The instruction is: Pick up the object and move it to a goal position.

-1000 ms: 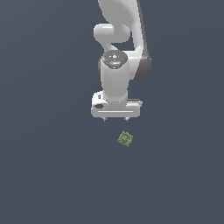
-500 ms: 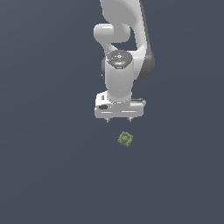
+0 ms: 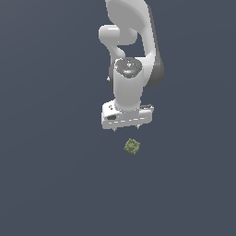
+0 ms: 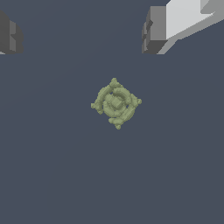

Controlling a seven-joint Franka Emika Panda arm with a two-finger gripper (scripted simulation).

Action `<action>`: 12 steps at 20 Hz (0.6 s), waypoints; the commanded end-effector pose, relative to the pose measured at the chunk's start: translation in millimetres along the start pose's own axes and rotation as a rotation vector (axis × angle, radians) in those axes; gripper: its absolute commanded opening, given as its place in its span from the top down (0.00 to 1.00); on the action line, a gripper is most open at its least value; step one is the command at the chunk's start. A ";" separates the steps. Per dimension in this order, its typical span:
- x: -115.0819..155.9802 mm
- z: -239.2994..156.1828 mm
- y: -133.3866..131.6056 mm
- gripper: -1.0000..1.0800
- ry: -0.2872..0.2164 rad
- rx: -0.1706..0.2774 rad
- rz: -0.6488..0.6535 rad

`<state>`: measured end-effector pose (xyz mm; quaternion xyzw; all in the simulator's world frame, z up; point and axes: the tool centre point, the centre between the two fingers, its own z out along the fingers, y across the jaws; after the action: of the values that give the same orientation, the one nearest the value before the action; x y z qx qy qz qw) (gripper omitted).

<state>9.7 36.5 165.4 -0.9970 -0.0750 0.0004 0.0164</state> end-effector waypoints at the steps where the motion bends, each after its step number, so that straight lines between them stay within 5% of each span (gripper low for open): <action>1: 2.3 4.3 -1.6 0.04 -0.001 -0.004 -0.057; 12: 15.5 29.7 -11.9 0.04 -0.009 -0.020 -0.395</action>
<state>21.6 49.7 139.7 -0.9695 -0.2452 0.0009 0.0069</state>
